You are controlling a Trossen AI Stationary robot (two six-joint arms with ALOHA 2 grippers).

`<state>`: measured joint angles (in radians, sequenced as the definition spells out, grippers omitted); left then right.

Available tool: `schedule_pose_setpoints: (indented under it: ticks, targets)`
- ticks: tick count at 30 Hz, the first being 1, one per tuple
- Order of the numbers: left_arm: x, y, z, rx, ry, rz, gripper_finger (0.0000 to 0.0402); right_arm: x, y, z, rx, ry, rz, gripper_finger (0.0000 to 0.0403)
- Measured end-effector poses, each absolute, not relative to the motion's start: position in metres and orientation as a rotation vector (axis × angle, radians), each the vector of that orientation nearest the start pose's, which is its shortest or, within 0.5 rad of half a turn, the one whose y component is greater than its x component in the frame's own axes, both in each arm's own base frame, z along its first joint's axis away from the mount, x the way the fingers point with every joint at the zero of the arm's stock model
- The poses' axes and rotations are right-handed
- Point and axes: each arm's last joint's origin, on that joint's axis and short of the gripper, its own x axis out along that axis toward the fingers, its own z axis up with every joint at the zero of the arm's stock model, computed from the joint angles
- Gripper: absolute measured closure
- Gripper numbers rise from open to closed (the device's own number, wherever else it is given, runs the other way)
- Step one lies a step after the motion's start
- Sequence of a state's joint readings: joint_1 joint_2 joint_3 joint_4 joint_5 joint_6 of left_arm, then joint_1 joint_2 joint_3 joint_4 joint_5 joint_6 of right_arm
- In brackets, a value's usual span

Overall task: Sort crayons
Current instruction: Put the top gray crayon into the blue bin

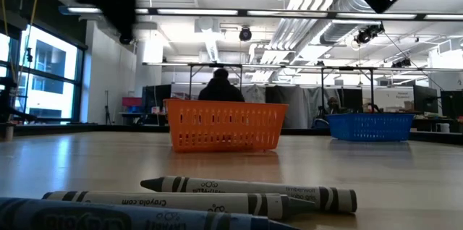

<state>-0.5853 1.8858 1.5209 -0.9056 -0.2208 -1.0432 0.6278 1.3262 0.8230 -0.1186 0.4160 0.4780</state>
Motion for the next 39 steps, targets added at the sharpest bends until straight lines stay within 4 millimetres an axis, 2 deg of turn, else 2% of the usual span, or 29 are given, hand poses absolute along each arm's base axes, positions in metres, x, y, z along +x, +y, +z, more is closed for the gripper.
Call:
schedule_pose_setpoints:
  ticks: [4,7,10,14,25,32,39]
  targets:
    - [0.346,-0.197,0.226,-0.454,1.100,0.188,0.0299,0.227,0.156,0.237,0.233,0.597,0.053,0.0270]
    - [0.362,-0.202,0.213,-0.459,1.076,0.085,0.0299,0.222,0.162,0.237,0.265,0.603,0.067,0.0270]
    - [0.369,-0.208,0.195,-0.435,1.108,0.018,0.0299,0.217,0.170,0.238,0.276,0.604,0.096,0.0270]
    - [0.370,-0.210,0.172,-0.386,1.192,0.006,0.0299,0.211,0.176,0.238,0.308,0.612,0.113,0.0270]
    - [0.367,-0.227,0.157,-0.048,1.133,-0.110,0.0299,0.205,0.184,0.238,0.336,0.614,0.131,0.0270]
    - [0.372,-0.230,0.152,-0.019,1.075,-0.112,0.0299,0.205,0.184,0.238,0.341,0.613,0.128,0.0270]
    - [0.375,-0.233,0.134,-0.020,1.096,-0.120,0.0299,0.205,0.184,0.238,0.336,0.617,0.126,0.0270]
